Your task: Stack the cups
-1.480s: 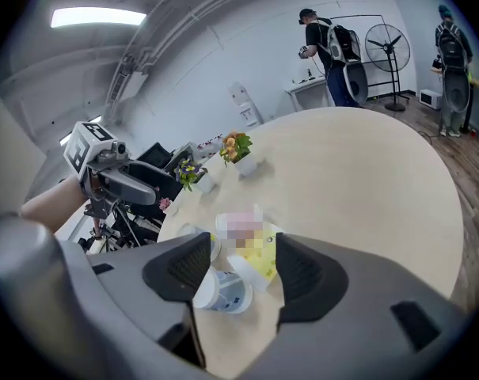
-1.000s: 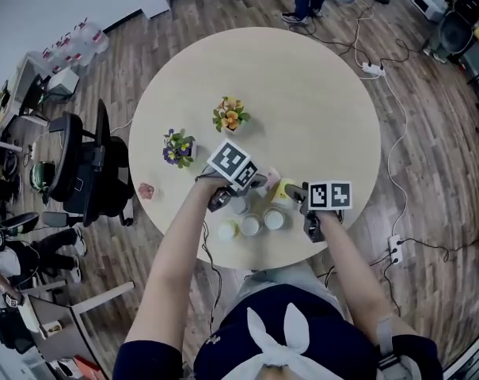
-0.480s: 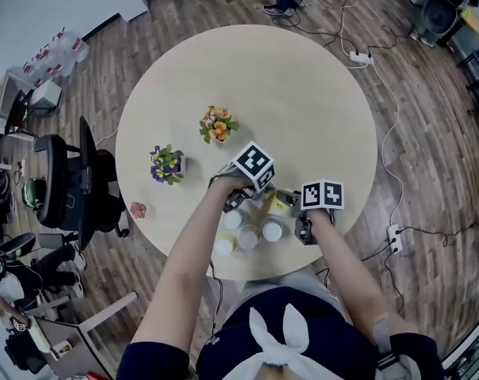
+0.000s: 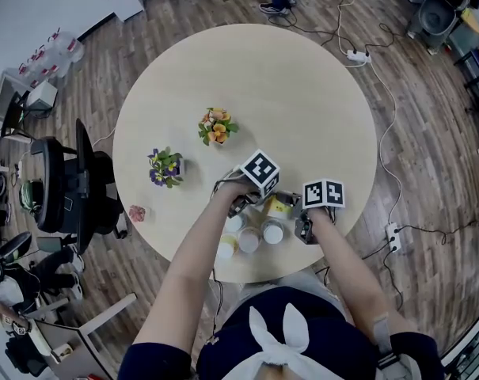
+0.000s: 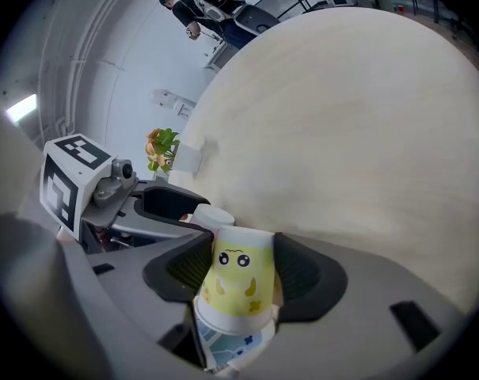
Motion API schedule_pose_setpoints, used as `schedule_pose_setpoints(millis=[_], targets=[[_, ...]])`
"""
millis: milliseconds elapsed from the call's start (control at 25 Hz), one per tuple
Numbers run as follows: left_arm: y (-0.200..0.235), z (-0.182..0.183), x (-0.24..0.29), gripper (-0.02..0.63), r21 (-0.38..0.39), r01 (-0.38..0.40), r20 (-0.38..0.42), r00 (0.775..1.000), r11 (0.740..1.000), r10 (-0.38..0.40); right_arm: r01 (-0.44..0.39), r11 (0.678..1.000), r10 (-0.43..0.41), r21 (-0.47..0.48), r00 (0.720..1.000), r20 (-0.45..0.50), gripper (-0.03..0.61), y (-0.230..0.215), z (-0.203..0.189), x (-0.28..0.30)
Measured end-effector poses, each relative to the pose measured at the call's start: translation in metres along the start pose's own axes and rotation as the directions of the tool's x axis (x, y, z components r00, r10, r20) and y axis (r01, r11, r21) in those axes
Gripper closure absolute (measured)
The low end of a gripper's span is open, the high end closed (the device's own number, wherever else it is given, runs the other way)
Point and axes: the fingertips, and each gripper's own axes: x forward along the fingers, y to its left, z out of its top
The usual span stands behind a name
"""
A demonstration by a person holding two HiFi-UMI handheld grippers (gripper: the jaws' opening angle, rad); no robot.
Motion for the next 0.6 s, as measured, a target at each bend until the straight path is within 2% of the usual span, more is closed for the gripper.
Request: schedule_pose_setpoints(millis=[160,280,600], targets=[[0.005,0.000,-0.006,0.345,-0.032,-0.009,0.035,0.999,0.999,0.010,-0.009,1.000,0.009,-0.009,1.000,0.012,0.328,0.003,0.003,-0.004],[0.009,0.000,-0.017,0.347,-0.073,-0.004,0.092,0.996,0.997,0.011,-0.009,0.999,0.011,-0.046,0.999,0.037,0.328,0.007,0.009,-0.010],[0.030,-0.010,-0.064,0.353,-0.177,-0.053,0.254,0.962,0.983,0.098,-0.011,0.988,0.027,-0.157,0.995,0.099,0.330,0.029,0.028,-0.032]])
